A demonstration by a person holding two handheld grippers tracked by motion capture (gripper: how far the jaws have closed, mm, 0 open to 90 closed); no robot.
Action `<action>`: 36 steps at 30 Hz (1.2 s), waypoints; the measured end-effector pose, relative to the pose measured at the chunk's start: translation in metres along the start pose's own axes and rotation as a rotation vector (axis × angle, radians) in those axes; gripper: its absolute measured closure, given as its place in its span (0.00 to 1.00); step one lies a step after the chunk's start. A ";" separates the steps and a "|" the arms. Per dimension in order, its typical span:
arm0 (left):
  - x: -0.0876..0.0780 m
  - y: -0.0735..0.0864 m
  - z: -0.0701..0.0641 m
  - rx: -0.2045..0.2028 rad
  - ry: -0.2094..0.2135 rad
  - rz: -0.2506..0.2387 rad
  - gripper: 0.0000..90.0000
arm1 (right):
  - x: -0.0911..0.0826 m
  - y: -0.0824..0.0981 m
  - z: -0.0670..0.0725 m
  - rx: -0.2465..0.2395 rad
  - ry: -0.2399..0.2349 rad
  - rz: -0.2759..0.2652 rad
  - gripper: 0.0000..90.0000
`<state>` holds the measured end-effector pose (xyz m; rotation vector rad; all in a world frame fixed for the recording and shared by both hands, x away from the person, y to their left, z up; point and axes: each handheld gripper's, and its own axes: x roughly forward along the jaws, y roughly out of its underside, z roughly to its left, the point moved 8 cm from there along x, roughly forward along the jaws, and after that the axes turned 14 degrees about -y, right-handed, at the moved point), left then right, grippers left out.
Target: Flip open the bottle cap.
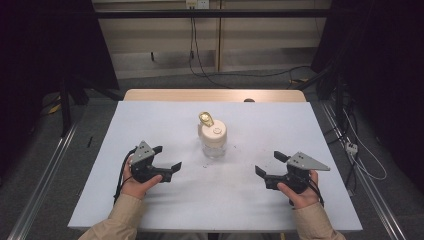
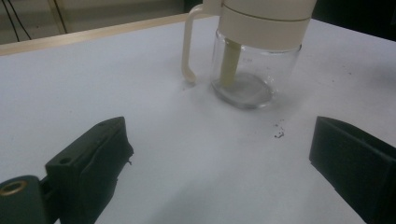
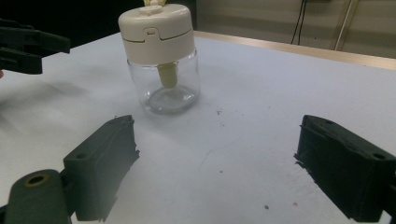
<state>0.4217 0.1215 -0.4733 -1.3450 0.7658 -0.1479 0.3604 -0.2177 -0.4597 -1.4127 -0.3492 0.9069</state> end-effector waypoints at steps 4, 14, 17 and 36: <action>-0.006 0.005 0.006 0.004 -0.008 0.006 0.05 | -0.003 0.003 0.002 -0.012 0.001 0.012 0.12; -0.017 0.012 0.019 -0.006 -0.028 0.012 0.05 | -0.011 0.008 0.001 -0.011 0.014 0.005 0.12; -0.021 0.014 0.023 -0.015 -0.032 0.013 0.05 | -0.013 0.010 0.000 -0.010 0.018 0.011 0.12; -0.029 0.021 0.036 -0.020 -0.070 0.014 0.05 | -0.015 0.018 -0.001 -0.012 0.024 0.029 0.13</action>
